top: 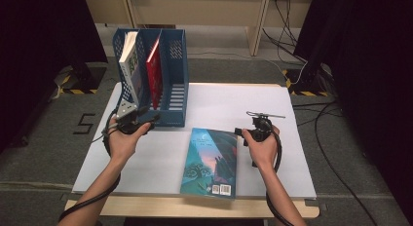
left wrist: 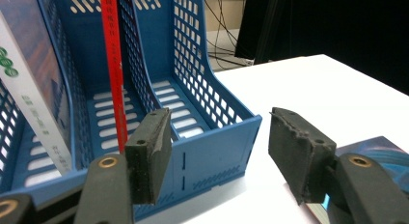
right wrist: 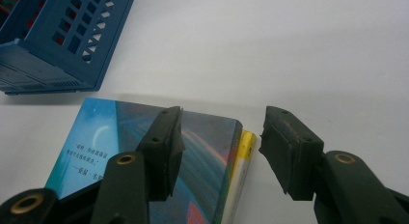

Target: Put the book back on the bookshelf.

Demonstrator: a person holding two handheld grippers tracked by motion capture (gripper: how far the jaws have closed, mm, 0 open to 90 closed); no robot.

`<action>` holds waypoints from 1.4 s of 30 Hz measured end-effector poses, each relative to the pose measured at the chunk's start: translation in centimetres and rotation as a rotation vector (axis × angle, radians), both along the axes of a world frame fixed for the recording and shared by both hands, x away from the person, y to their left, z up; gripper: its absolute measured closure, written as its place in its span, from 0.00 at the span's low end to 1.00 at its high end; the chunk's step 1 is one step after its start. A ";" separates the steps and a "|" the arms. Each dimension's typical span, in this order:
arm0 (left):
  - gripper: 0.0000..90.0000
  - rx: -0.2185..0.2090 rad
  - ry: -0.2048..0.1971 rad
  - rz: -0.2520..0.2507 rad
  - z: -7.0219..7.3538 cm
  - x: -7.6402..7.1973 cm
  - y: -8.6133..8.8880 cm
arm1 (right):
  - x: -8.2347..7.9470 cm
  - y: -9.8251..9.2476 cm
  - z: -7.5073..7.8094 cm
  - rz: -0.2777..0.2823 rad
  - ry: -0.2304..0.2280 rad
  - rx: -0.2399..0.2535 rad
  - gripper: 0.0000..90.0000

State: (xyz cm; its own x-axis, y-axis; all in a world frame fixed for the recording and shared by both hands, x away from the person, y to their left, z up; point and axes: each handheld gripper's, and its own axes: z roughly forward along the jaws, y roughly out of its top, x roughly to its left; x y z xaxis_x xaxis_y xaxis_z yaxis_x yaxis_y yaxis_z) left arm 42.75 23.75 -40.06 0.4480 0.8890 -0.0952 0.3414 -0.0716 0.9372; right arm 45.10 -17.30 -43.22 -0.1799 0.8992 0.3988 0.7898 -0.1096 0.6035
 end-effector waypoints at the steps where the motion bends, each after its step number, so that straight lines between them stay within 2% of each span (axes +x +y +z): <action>1: 0.45 0.004 0.003 -0.006 -0.2 -0.2 -0.1 | 0.0 0.0 0.0 0.000 0.002 -0.002 0.55; 8: 0.45 0.018 0.035 -0.060 -1.1 -1.1 -1.2 | 0.3 0.2 -0.3 0.002 0.011 0.002 0.55; 10: 0.46 0.006 0.047 -0.065 -1.3 -1.3 -1.4 | 0.4 0.2 -0.3 0.009 0.011 0.001 0.55; 17: 0.46 0.012 0.064 -0.092 -2.0 -1.7 -2.4 | 0.8 0.5 -0.6 0.014 0.036 0.005 0.55; 26: 0.45 0.019 0.116 -0.148 -3.8 -2.4 -4.5 | 1.2 0.9 -1.1 0.032 0.048 -0.001 0.54; 33: 0.45 0.023 0.164 -0.206 -5.1 -2.5 -6.3 | 1.6 1.1 -1.4 0.038 0.058 -0.007 0.53; 42: 0.45 0.014 0.203 -0.244 -6.1 -2.2 -8.0 | 2.0 1.2 -2.0 0.046 0.077 0.002 0.52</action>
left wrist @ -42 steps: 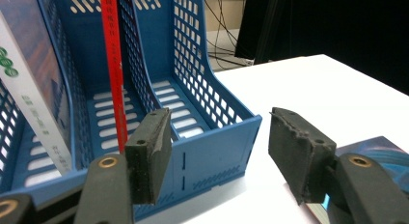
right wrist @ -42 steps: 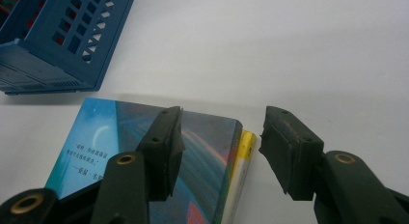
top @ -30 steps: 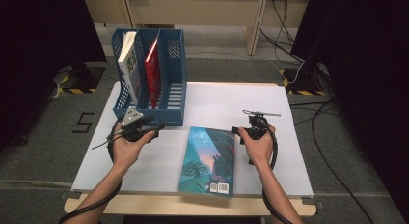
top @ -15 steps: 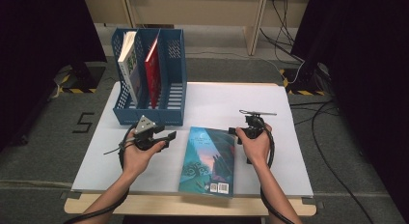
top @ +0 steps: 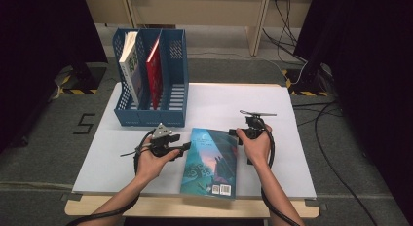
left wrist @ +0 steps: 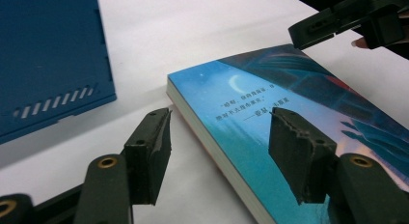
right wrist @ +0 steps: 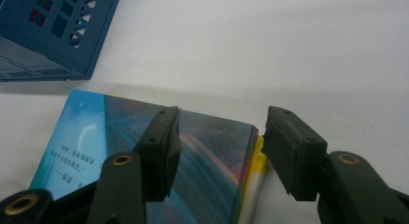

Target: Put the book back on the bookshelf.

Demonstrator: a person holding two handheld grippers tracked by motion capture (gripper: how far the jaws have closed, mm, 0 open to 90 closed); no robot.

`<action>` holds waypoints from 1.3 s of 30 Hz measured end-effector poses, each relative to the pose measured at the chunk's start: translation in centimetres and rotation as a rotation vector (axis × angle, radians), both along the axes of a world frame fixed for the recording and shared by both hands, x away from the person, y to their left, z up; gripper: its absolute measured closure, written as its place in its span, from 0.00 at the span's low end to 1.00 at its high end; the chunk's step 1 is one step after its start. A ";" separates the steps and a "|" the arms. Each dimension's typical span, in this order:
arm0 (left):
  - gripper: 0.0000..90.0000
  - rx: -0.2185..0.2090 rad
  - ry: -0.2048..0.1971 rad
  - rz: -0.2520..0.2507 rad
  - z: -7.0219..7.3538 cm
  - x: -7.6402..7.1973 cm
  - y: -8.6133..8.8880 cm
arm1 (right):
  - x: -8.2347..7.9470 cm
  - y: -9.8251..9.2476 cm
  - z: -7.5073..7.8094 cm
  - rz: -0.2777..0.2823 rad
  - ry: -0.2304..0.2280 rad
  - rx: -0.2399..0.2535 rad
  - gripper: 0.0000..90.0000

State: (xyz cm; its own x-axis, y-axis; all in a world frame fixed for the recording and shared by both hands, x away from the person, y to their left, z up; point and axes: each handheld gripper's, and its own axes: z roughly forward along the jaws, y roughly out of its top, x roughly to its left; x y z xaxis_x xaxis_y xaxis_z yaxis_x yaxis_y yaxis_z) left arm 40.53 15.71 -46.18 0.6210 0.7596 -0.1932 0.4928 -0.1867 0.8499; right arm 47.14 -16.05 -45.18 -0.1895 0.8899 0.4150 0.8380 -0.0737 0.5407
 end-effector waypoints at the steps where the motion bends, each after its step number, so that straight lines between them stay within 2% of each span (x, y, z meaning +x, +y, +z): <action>1: 0.45 0.003 0.002 -0.004 -0.1 0.0 -0.1 | 0.0 0.0 -0.1 -0.001 0.003 0.002 0.52; 9: 0.45 -0.006 0.041 -0.010 -0.8 0.5 -0.8 | 0.3 0.0 -0.4 0.003 0.009 0.001 0.52; 15: 0.45 0.007 0.042 -0.019 -1.0 0.6 -1.3 | 0.5 0.2 -0.6 0.004 0.017 0.005 0.52; 19: 0.45 -0.004 0.051 -0.024 -1.2 0.6 -1.5 | 0.5 0.4 -0.8 0.004 0.023 0.015 0.52; 26: 0.45 0.000 0.068 -0.022 -1.6 0.6 -1.5 | 0.5 0.5 -0.9 0.013 0.012 0.003 0.51; 34: 0.46 -0.021 0.097 -0.021 -2.2 0.7 -1.6 | 0.4 0.7 -1.0 0.008 0.007 -0.005 0.49; 39: 0.46 -0.017 0.097 -0.022 -2.2 0.7 -1.6 | 0.4 1.0 -0.9 0.004 0.012 -0.012 0.51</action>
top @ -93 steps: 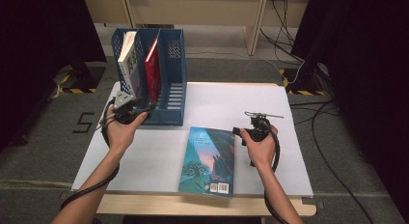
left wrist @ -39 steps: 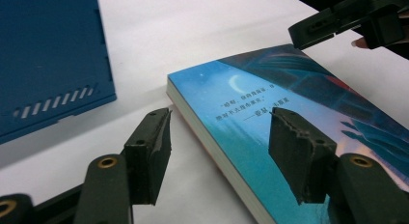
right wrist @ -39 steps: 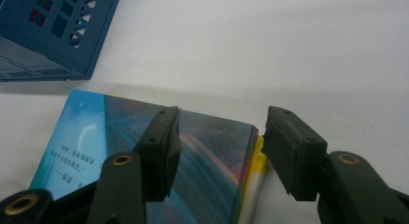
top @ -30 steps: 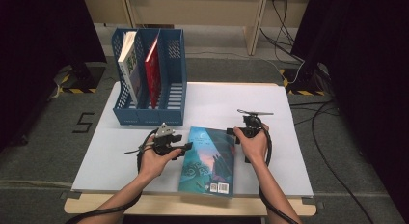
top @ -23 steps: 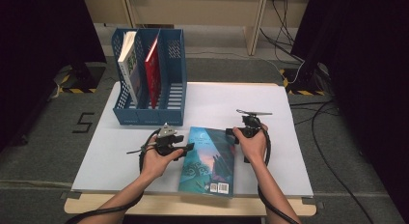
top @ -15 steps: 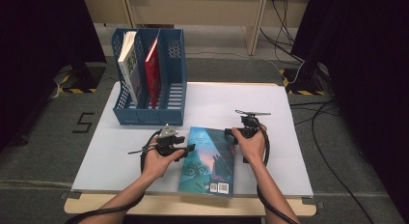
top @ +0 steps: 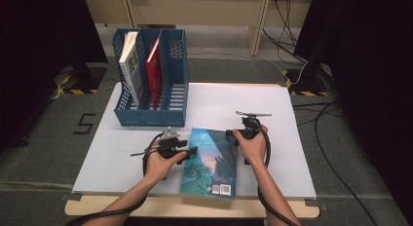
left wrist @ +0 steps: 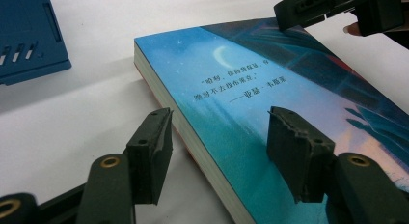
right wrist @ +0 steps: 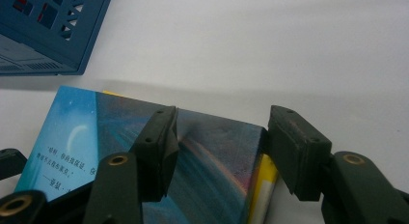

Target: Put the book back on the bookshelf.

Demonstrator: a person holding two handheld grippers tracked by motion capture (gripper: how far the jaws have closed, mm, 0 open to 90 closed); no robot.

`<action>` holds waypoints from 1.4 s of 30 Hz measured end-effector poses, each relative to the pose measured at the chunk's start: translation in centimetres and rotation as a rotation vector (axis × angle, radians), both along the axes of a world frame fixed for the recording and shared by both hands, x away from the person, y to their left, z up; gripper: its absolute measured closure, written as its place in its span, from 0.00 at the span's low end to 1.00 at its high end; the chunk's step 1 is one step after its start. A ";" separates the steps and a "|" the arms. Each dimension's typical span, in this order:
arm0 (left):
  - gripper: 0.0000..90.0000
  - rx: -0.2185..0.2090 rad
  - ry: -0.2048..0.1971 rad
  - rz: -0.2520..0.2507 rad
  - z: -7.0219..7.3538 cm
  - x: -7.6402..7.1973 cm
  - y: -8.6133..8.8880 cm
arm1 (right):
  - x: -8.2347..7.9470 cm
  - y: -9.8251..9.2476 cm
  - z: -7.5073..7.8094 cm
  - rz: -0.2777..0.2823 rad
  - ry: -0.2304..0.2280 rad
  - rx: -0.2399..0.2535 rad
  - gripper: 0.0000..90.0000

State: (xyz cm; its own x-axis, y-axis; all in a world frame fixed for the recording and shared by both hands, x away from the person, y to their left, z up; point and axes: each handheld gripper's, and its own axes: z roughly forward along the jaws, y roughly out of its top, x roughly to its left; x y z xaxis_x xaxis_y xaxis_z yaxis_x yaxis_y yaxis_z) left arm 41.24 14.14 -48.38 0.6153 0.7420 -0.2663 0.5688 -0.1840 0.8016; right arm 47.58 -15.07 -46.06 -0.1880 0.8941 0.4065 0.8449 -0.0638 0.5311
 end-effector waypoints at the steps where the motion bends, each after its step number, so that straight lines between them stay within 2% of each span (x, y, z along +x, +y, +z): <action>1: 0.45 0.003 -0.002 0.001 0.0 0.0 0.0 | 0.0 0.0 0.0 -0.004 -0.002 0.001 0.52; 4: 0.44 0.011 -0.004 -0.004 0.0 0.0 0.1 | -0.1 0.2 0.0 -0.010 -0.010 -0.010 0.54; 8: 0.45 0.019 0.001 -0.004 0.1 0.1 0.2 | -0.2 0.5 -0.1 -0.011 -0.009 0.010 0.57; 11: 0.45 0.015 0.002 -0.006 0.1 0.1 0.3 | 0.1 0.3 -0.1 0.006 0.008 0.021 0.57; 12: 0.46 0.014 0.003 -0.009 0.1 0.1 0.3 | 0.2 0.2 0.0 -0.003 0.028 0.038 0.58; 15: 0.48 0.015 0.002 -0.016 0.1 0.1 0.3 | 0.4 -0.1 0.0 -0.001 0.045 0.067 0.57; 22: 0.48 0.020 -0.004 -0.015 0.1 0.1 0.2 | 1.0 0.0 0.0 0.017 0.039 0.067 0.54; 25: 0.49 0.021 -0.005 -0.021 0.1 0.1 0.2 | 1.3 0.0 -0.3 0.034 0.024 0.048 0.51; 27: 0.50 0.021 -0.004 -0.024 0.1 0.1 0.2 | 1.4 0.1 -0.3 0.035 0.036 0.066 0.51; 33: 0.50 0.020 -0.006 -0.026 0.1 0.1 0.2 | 1.2 0.2 -0.4 0.037 0.019 0.062 0.52; 39: 0.51 0.019 -0.005 -0.028 0.1 0.0 0.3 | 1.3 -0.3 -0.1 0.043 0.029 0.071 0.60; 42: 0.51 0.027 -0.019 -0.023 0.1 -0.2 0.2 | 1.2 -0.4 0.2 0.051 0.025 0.061 0.63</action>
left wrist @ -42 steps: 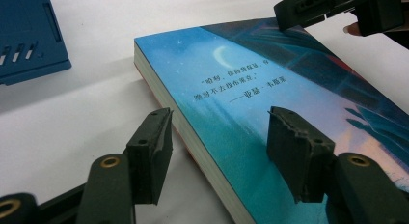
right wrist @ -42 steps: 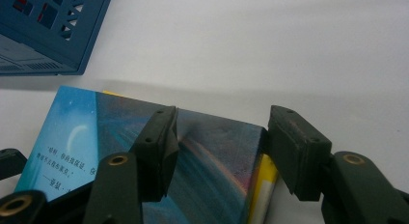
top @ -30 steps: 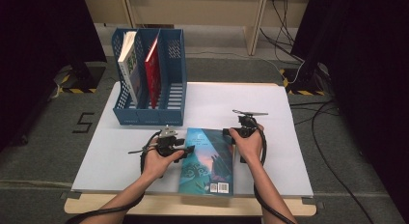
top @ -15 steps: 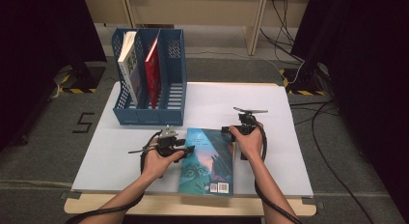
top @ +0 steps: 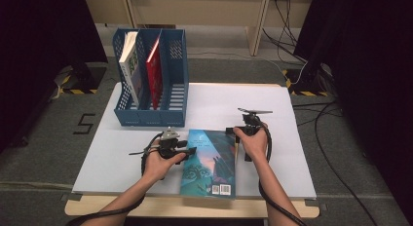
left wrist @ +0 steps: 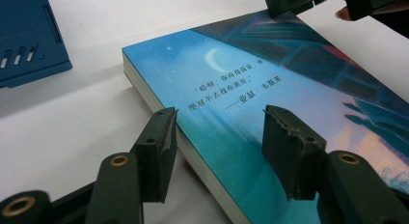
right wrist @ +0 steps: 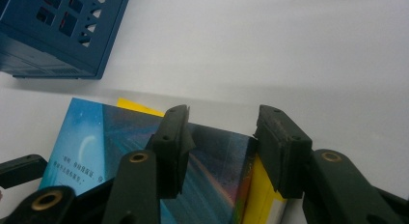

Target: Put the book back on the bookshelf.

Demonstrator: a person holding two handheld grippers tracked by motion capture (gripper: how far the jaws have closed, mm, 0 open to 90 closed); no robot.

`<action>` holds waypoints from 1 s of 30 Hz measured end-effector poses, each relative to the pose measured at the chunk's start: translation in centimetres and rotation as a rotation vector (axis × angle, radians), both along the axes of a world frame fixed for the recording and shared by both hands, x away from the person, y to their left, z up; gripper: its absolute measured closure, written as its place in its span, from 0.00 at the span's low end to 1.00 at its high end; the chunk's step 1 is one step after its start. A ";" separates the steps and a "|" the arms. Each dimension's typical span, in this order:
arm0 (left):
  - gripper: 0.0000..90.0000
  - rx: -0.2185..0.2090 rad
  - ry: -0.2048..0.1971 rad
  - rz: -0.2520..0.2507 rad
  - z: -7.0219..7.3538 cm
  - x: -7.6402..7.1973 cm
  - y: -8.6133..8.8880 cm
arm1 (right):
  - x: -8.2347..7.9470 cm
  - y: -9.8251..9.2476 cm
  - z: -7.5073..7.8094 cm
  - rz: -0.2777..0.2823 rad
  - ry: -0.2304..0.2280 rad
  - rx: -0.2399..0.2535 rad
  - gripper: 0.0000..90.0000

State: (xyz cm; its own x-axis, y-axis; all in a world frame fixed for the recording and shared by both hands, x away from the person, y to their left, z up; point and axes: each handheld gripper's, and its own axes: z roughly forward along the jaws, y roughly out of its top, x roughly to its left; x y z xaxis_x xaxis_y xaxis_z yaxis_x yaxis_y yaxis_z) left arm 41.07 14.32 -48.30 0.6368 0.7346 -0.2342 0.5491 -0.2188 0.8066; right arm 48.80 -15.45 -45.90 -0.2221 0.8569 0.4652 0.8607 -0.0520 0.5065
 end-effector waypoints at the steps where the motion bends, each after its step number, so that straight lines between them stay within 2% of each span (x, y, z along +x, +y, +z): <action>1: 0.51 0.002 -0.001 -0.001 0.0 0.0 0.0 | 0.0 0.1 0.1 0.005 -0.004 -0.008 0.63; 3: 0.51 0.001 0.003 0.001 0.0 0.0 0.0 | 0.1 0.1 0.1 0.017 -0.008 -0.022 0.65; 8: 0.51 -0.001 0.009 0.002 0.0 0.0 0.1 | 0.0 -0.2 0.5 0.011 0.004 -0.008 0.70; 14: 0.52 -0.008 0.022 0.006 0.0 -0.1 0.3 | -0.1 -0.1 1.0 -0.002 -0.008 -0.007 0.73; 18: 0.52 -0.005 0.014 0.016 0.0 0.0 0.1 | -0.1 -0.1 1.5 -0.005 -0.008 -0.007 0.76; 22: 0.52 -0.011 0.027 0.018 0.1 0.4 0.2 | -0.1 -0.1 2.0 -0.014 -0.013 0.010 0.78; 26: 0.53 -0.003 0.021 0.026 0.2 0.9 0.1 | 0.1 -0.1 2.4 -0.030 -0.018 0.021 0.79; 30: 0.54 0.000 0.020 0.031 0.2 1.5 -0.3 | 0.4 -0.2 2.8 -0.038 -0.027 0.013 0.79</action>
State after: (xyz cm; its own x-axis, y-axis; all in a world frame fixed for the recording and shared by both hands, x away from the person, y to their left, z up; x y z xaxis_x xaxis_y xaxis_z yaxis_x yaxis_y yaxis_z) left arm 42.56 14.05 -48.06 0.6090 0.7537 -0.2471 0.5717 -0.2013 0.7954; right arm 49.20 -15.67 -43.15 -0.2015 0.8590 0.4706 0.8442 -0.0914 0.5282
